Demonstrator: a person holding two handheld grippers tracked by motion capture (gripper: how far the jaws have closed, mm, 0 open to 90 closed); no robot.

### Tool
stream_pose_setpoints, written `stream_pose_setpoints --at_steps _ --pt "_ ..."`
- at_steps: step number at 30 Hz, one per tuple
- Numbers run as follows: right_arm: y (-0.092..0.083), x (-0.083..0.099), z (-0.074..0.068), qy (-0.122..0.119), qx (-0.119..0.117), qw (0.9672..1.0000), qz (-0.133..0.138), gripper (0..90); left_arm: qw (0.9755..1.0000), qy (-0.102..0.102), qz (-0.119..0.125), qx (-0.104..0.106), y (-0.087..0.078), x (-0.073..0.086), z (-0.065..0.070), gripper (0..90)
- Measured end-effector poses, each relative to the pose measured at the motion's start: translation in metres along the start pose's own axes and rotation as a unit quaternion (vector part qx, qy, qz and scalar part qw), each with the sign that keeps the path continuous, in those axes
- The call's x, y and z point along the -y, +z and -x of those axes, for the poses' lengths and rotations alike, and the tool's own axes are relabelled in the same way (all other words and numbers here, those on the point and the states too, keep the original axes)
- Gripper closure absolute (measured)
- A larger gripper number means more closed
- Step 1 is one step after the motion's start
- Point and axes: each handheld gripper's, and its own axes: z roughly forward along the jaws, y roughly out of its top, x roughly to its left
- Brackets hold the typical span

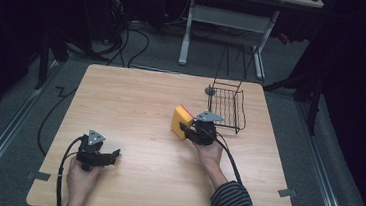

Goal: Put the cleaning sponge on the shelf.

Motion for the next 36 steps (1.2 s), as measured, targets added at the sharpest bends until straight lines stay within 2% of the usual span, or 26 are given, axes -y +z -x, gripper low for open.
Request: stream_pose_setpoints --at_steps 4,12,20,26,36 --pt "-0.005 -0.002 0.001 -0.006 -0.006 0.9999 0.006 61.0 1.0000 -0.001 0.000 0.001 0.000 0.000 0.000 17.8" --pt "-0.024 -0.008 0.007 0.002 -0.011 0.9998 0.018 61.0 1.0000 0.001 0.000 -0.001 0.000 0.000 0.000 17.8" --pt "-0.032 -0.009 0.012 0.003 -0.015 0.9997 0.019 61.0 1.0000 0.002 -0.002 -0.001 0.000 0.000 0.000 17.8" --pt "-0.043 -0.012 0.014 0.005 -0.021 0.9993 0.030 60.9 1.0000 0.002 -0.001 -0.002 0.000 0.000 0.001 17.8" --pt "-0.056 -0.012 0.020 -0.006 -0.012 0.9994 0.030 61.0 1.0000 0.002 -0.001 -0.001 0.000 0.000 0.000 17.8"
